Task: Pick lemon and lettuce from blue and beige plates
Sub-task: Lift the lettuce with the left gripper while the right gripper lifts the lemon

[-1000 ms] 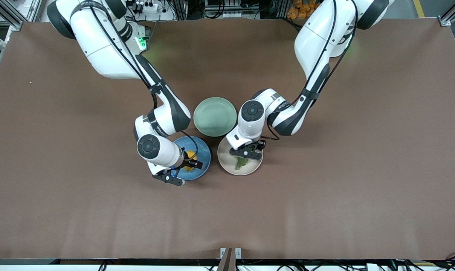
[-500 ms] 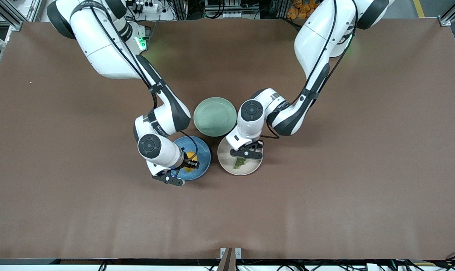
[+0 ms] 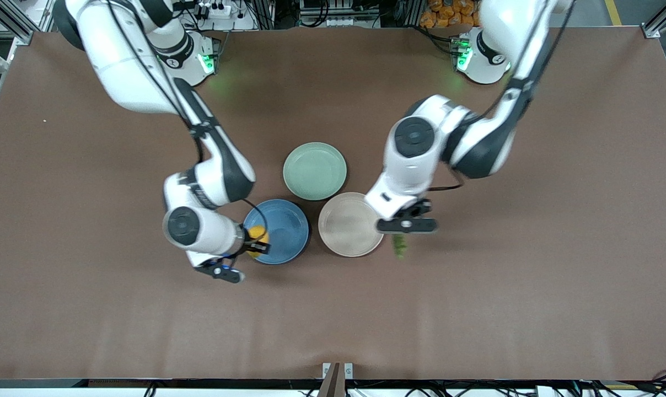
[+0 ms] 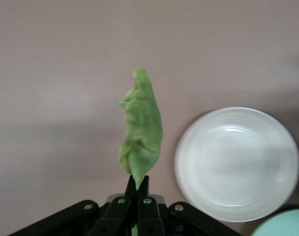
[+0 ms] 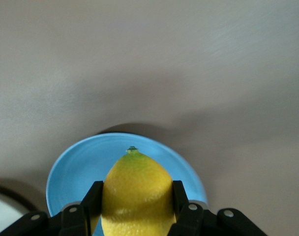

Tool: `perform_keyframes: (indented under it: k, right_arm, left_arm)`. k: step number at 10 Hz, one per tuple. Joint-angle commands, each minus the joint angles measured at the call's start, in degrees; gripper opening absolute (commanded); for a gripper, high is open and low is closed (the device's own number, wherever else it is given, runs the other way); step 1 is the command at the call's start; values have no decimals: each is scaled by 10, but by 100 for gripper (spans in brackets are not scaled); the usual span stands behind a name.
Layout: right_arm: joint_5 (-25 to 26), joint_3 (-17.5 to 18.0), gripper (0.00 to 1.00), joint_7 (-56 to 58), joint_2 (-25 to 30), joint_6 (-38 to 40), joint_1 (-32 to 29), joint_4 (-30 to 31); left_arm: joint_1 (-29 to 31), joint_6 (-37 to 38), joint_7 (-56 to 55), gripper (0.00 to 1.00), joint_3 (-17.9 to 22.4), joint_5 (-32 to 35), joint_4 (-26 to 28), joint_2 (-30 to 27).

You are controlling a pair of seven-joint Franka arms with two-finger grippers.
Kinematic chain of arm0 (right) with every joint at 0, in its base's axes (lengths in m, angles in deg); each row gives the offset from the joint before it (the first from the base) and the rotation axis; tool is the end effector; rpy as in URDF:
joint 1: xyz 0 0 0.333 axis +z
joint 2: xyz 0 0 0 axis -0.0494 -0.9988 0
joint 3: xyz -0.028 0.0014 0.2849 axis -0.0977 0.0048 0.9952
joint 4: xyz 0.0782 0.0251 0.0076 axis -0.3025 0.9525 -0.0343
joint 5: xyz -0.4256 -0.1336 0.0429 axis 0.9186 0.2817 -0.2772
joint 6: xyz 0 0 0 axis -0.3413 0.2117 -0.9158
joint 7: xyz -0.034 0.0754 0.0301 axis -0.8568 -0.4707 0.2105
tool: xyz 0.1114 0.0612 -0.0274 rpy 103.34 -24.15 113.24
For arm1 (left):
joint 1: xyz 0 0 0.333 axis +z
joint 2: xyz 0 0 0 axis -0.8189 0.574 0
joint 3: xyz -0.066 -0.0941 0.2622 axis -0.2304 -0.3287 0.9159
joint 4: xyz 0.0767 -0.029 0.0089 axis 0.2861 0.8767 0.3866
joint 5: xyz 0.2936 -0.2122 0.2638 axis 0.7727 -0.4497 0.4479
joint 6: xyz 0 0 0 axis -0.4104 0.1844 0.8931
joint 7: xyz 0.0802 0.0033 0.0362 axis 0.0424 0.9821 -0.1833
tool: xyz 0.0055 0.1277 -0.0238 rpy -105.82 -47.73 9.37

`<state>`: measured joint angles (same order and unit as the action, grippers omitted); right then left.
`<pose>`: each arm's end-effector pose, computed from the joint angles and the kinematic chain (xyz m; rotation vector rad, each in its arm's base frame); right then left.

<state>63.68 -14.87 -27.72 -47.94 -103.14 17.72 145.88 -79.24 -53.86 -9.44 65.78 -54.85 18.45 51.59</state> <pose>0.7086 0.2638 0.2104 -2.9847 0.4147 0.2142 0.6306 -0.3732 0.3179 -3.0413 0.0877 -0.1216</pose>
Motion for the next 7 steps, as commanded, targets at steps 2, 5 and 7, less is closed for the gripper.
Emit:
perform_keyframes:
  k: [2, 5, 7]
  right_arm:
    - [-20, 0, 0, 148, 92, 95, -93, 46]
    - [-20, -75, 0, 344, 152, 92, -139, 141]
    - [32, -85, 0, 358, 156, 1, -144, 216]
  left_arm:
    - [98, 38, 116, 0, -4, 10, 38, 7]
    - [176, 34, 151, 0, -5, 10, 35, 60]
    - [178, 34, 152, 57, -4, 11, 33, 59]
